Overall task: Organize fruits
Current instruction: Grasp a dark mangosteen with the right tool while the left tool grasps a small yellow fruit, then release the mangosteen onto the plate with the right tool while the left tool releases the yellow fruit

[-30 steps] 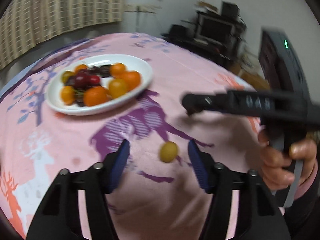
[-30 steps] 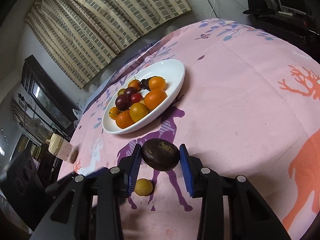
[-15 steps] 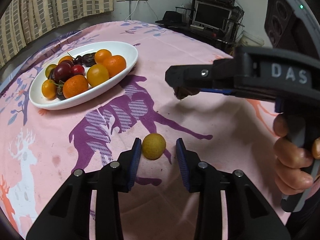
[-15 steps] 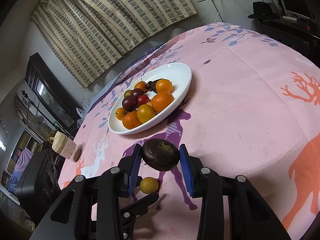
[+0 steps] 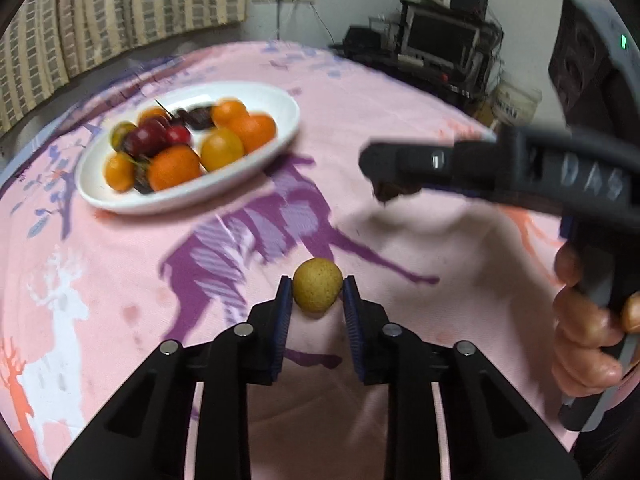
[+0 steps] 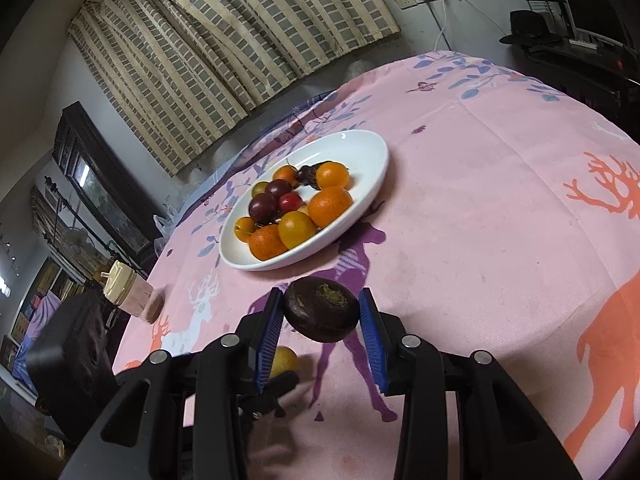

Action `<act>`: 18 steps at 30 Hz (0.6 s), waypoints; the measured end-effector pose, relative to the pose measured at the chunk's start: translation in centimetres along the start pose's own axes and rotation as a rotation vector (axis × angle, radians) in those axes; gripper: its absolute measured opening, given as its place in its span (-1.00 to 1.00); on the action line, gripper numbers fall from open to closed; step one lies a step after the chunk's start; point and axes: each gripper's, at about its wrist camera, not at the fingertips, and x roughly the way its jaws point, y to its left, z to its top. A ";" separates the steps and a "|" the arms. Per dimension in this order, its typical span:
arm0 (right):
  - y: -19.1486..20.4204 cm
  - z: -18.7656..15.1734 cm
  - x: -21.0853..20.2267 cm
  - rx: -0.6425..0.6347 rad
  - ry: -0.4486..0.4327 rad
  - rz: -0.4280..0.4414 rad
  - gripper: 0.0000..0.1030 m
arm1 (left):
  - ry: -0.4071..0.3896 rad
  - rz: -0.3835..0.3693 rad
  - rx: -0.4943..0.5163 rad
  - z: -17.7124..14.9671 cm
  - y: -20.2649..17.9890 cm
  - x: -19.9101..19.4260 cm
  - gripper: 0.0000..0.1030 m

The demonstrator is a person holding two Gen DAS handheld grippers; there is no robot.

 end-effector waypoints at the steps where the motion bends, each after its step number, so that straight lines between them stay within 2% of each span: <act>1: 0.5 0.3 0.0 -0.016 -0.005 0.001 -0.24 | -0.019 -0.001 -0.012 0.3 0.3 -0.6 -0.50; 6: 3.3 3.2 0.5 -0.103 -0.051 0.009 -0.25 | -0.140 0.015 -0.122 3.7 4.6 -3.4 -0.51; 11: 5.0 7.4 2.7 -0.144 -0.118 -0.013 -0.25 | -0.207 0.062 -0.217 8.0 9.3 -3.5 -0.51; 14: 4.8 9.5 5.5 -0.153 -0.111 -0.068 -0.25 | -0.212 0.108 -0.248 10.1 11.4 -1.9 -0.51; 18: 4.0 11.3 9.9 -0.133 -0.050 -0.099 -0.25 | -0.166 0.137 -0.298 12.1 13.9 1.8 -0.51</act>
